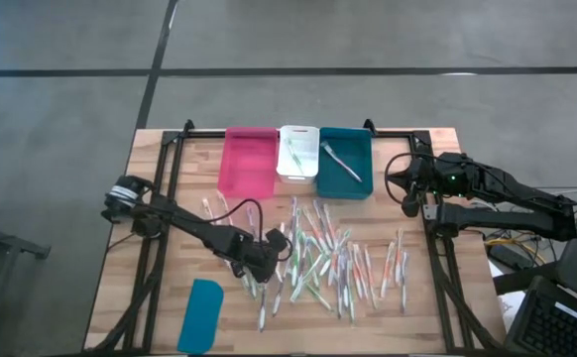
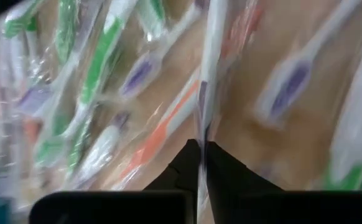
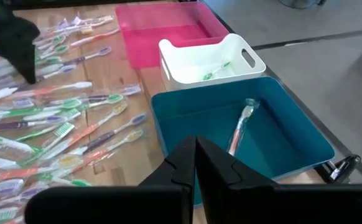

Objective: Pick & Place Toothbrushes
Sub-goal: Put the violet toothbrush into the pink bin

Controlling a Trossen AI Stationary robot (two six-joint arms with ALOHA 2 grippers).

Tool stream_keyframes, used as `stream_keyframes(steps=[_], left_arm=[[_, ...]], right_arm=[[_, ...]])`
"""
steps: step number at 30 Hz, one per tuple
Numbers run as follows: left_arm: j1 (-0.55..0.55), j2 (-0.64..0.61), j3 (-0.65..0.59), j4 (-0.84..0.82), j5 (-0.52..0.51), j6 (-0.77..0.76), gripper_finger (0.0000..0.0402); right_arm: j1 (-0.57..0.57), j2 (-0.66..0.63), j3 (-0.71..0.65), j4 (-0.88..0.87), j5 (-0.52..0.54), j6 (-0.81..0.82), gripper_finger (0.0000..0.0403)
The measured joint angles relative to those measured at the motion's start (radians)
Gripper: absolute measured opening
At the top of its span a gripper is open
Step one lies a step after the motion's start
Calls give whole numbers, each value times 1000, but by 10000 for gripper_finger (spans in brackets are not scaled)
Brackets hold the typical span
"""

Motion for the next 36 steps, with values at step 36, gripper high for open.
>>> stream_keyframes(steps=[36], left_arm=[[736, -452, 4, -109, -60, 645, 9]], right_arm=[[0, -1, 0, 0, 0, 6, 8]])
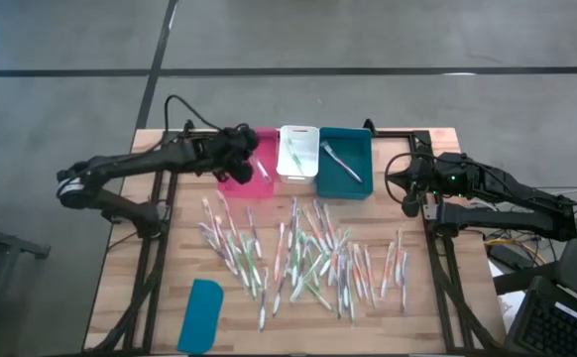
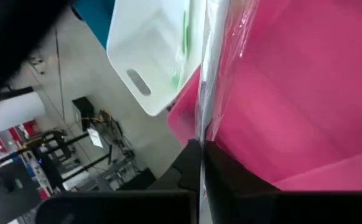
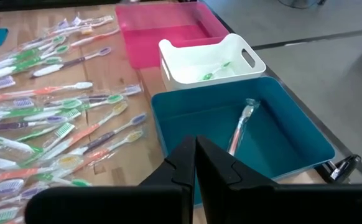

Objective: Pick & Place Toothbrushes
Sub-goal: Put the violet toothbrush into the pink bin

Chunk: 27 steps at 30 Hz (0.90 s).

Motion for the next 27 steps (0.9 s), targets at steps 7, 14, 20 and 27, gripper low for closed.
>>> stream_keyframes(steps=[7, 14, 20, 27], left_arm=[[96, 92, 3, 92, 78, 41, 9], [141, 214, 4, 147, 62, 99, 9], [155, 283, 4, 136, -4, 154, 9], [151, 313, -1, 95, -15, 155, 19]], right_arm=[[0, 0, 0, 0, 0, 1, 8], [0, 1, 0, 0, 0, -9, 8], [0, 1, 0, 0, 0, -9, 8], [0, 1, 0, 0, 0, 1, 8]])
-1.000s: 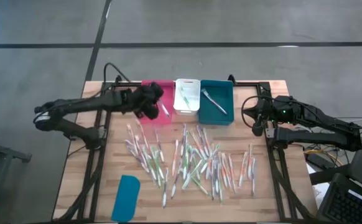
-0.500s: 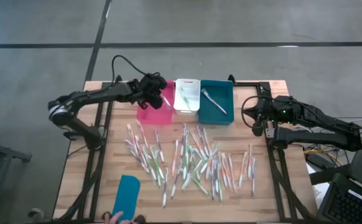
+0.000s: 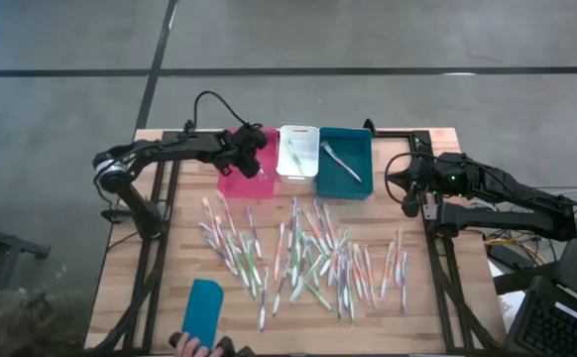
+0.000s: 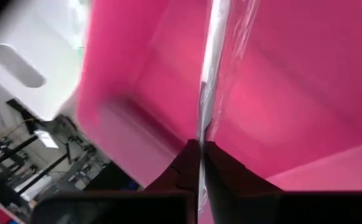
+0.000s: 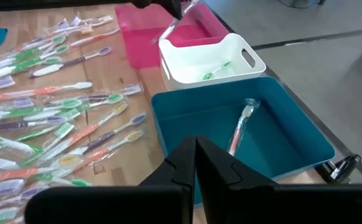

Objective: Pick & Place Toothbrushes
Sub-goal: Put the violet toothbrush into the pink bin, then put the orange toothbrush into the blue bin

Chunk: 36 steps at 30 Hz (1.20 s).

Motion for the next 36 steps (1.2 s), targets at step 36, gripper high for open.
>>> stream_keyframes(steps=[36], left_arm=[[-186, -189, -4, -81, -57, -575, 112]], right_arm=[[0, 0, 0, 0, 0, 0, 8]])
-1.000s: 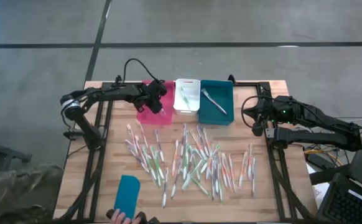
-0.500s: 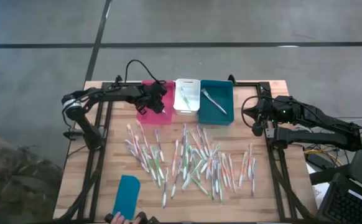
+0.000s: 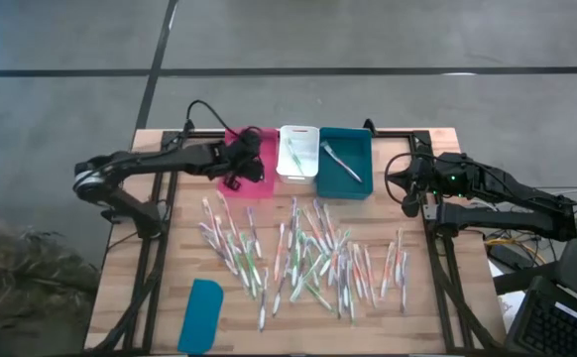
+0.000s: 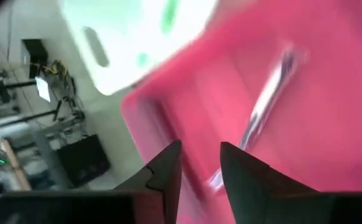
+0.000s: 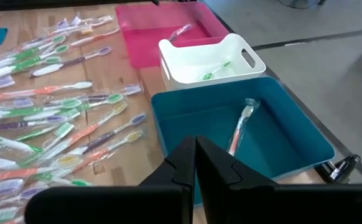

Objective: Pick & Place Toothbrushes
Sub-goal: Put the orange toothbrush into the blue bin

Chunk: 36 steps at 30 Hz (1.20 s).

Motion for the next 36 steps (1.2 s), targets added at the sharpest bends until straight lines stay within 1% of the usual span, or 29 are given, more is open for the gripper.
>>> stream_keyframes(steps=[4, 7, 9, 11, 13, 15, 17, 18, 22, 25, 26, 28, 31, 34, 36], left_arm=[[-42, -101, 0, -17, 77, -257, 106], [-63, -170, 0, -19, 159, -542, 106], [-69, -209, 0, -15, 228, -731, 106], [-70, -240, 0, -3, 333, -857, 104], [-73, -268, -18, 46, 484, -897, 103], [-88, -297, -70, 192, 647, -887, 103], [-106, -328, -140, 366, 762, -890, 103], [-116, -344, -175, 442, 787, -909, 103], [-164, -419, -320, 712, 778, -950, 103], [-211, -482, -436, 903, 722, -951, 103], [-228, -503, -473, 969, 686, -949, 103], [-262, -546, -547, 1088, 605, -929, 103], [-309, -604, -635, 1215, 504, -839, 103], [-334, -661, -692, 1276, 480, -756, 103], [-337, -693, -715, 1282, 479, -744, 104]], right_arm=[[0, 0, 0, 0, 0, -10, 8], [0, 0, 0, 0, 0, -11, 8], [0, 0, 0, 0, 0, -1, 8], [0, 0, 0, 0, 0, -7, 8], [0, 0, 0, -1, 1, -112, 8], [0, -2, 0, -1, 1, -242, 8], [0, 0, 0, -1, 1, -352, 8], [0, 2, 0, -1, 1, -398, 8], [0, 5, 0, -1, 1, -534, 8], [0, 7, 0, 9, 0, -583, 8], [0, 10, 0, 12, -8, -549, 8], [0, 18, 0, 31, -52, -414, 8], [0, 40, -1, 151, -69, -219, 8], [0, 70, -1, 318, -71, -83, 8], [0, 96, -1, 424, -77, 1, 8]])
